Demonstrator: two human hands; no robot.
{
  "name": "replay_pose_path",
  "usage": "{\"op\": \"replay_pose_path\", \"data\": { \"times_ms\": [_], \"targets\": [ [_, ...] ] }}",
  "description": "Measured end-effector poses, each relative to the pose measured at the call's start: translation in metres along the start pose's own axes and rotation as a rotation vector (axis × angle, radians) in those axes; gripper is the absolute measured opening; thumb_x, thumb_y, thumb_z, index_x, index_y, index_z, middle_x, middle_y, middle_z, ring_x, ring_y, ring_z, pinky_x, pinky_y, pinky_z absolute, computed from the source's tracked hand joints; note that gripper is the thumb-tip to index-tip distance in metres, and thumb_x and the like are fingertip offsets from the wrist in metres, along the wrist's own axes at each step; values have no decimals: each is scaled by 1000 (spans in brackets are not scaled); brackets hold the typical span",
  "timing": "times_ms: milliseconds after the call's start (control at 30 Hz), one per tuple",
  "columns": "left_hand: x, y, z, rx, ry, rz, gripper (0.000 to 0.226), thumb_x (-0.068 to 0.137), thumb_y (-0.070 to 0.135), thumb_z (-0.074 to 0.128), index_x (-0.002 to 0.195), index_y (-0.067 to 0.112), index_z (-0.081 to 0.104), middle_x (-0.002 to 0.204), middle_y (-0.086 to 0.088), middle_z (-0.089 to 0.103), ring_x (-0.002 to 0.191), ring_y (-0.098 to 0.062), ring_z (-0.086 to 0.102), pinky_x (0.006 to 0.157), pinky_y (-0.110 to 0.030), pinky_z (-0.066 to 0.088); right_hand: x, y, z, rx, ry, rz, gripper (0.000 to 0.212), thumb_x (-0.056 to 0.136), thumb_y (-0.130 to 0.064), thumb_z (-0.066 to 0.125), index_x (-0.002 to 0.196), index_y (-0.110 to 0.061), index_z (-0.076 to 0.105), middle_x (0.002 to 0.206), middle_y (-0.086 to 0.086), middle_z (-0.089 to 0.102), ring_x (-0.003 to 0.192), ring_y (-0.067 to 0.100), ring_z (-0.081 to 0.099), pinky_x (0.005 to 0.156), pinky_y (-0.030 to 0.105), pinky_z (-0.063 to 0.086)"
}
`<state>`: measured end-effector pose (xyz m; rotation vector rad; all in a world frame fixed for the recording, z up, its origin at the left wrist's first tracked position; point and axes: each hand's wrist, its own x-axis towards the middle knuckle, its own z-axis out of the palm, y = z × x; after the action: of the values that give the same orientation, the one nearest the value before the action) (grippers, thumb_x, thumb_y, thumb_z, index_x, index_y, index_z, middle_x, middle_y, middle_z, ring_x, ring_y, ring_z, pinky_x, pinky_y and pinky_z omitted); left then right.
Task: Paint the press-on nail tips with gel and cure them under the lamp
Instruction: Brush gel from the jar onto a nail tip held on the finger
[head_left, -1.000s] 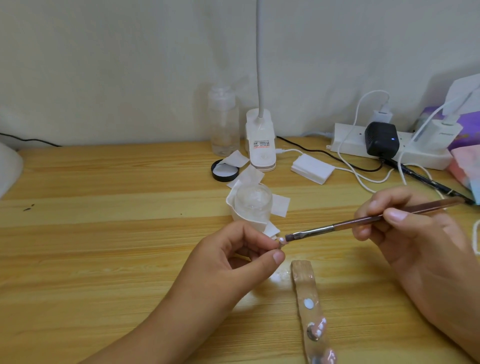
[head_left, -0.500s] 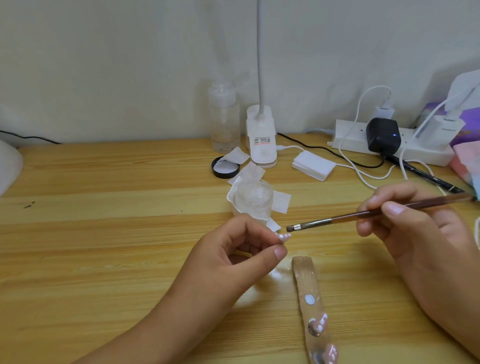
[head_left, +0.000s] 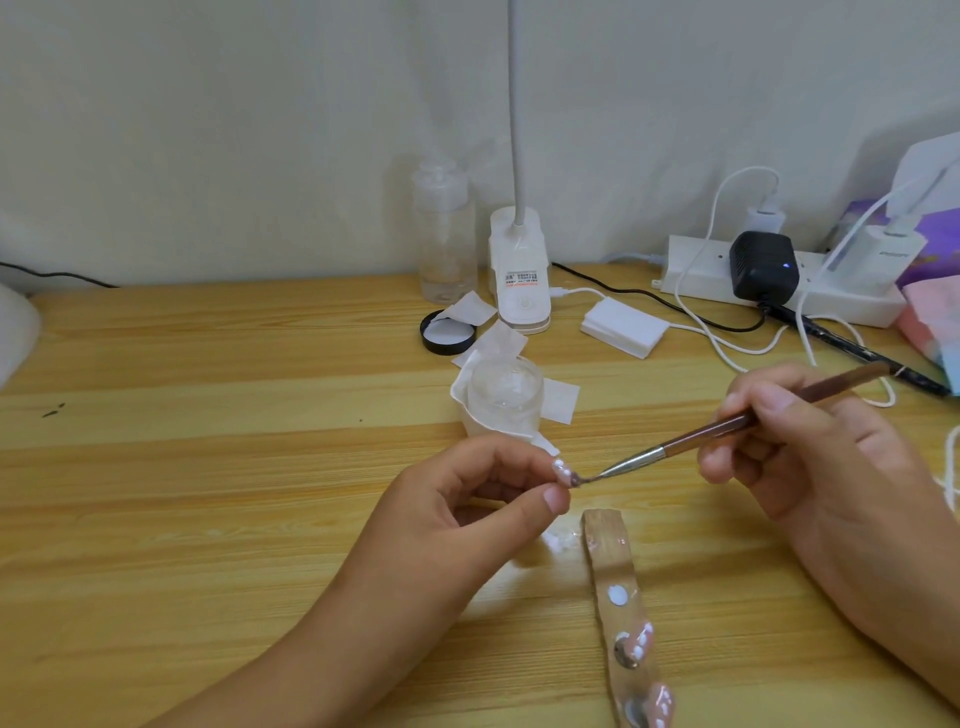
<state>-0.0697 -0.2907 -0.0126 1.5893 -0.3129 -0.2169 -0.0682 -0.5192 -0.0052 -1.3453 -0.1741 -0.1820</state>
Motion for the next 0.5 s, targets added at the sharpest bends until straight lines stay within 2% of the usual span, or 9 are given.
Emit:
{"op": "replay_pose_path", "data": {
  "times_ms": [67, 133, 267, 333, 500],
  "targets": [
    [0, 0, 0, -3, 1, 0, 20, 69, 44, 70, 84, 31, 74, 89, 8, 73, 89, -11, 69, 75, -18, 53, 0, -1, 0, 4, -53, 25, 23, 80, -43, 74, 70, -23, 69, 57, 4, 60, 56, 14, 61, 59, 17, 51],
    [1, -1, 0, -7, 10, -4, 22, 68, 44, 70, 85, 31, 74, 90, 8, 73, 90, -13, 69, 76, -18, 53, -1, -1, -2, 20, -79, 59, 35, 67, -55, 80, 74, -23, 69, 57, 2, 58, 56, 12, 58, 60, 17, 51],
    [2, -1, -1, -6, -1, 0, 19, 70, 41, 70, 86, 31, 72, 83, 12, 71, 80, -7, 65, 72, -21, 54, 6, 0, -8, 128, -36, 79, 33, 64, -46, 86, 84, -24, 73, 59, -4, 54, 58, 8, 52, 63, 19, 50],
    [1, 0, -1, 3, -5, 3, 17, 70, 42, 69, 84, 32, 72, 84, 14, 70, 78, -3, 61, 69, -18, 51, 9, 0, -11, 178, -13, 97, 34, 64, -41, 88, 89, -22, 75, 62, -6, 54, 60, 7, 53, 64, 20, 50],
    [0, -1, 0, 34, 14, -22, 24, 65, 48, 68, 82, 32, 73, 94, -7, 68, 76, -10, 57, 67, -17, 46, 8, 1, -12, 145, 25, 96, 39, 66, -50, 85, 90, -21, 77, 63, -5, 58, 62, 7, 56, 67, 20, 52]
  ]
}}
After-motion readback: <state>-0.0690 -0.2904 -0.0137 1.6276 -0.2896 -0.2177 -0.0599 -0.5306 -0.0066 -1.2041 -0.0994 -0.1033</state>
